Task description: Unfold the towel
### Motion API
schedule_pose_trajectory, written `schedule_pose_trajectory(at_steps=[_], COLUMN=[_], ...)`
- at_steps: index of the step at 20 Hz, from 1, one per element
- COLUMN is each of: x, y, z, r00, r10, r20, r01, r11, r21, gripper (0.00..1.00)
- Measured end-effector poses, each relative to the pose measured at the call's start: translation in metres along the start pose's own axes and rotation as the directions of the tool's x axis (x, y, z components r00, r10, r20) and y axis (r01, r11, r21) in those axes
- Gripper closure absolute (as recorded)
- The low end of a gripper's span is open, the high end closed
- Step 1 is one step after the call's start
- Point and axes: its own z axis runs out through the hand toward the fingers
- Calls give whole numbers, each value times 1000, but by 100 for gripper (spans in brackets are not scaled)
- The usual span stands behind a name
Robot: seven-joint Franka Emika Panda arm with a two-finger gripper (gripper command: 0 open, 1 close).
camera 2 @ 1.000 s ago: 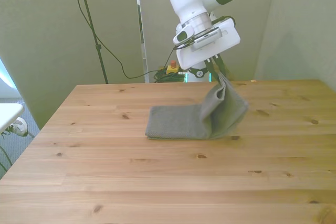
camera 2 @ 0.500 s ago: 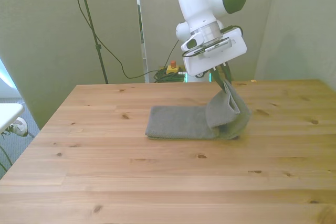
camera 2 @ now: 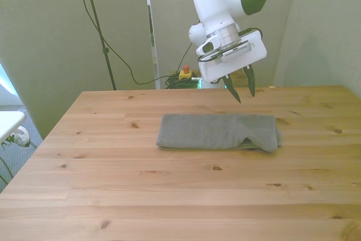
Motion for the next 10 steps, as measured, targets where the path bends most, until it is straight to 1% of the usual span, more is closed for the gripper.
schedule_pose_trajectory(at_steps=[1,2,4,7,10], x=[0,-1,-3,-8,-18], y=[0,1,1,-1,7], z=[0,1,3,2,-15], r00=[1000,1000,998,992,987], r10=[1,13,57,100,126], r20=[-1,-8,-36,-74,-97], r01=[-1,-14,-61,-115,-151], r11=[1000,999,989,965,930], r21=[-11,-46,-136,-234,-335], gripper=[0,0,0,0,0])
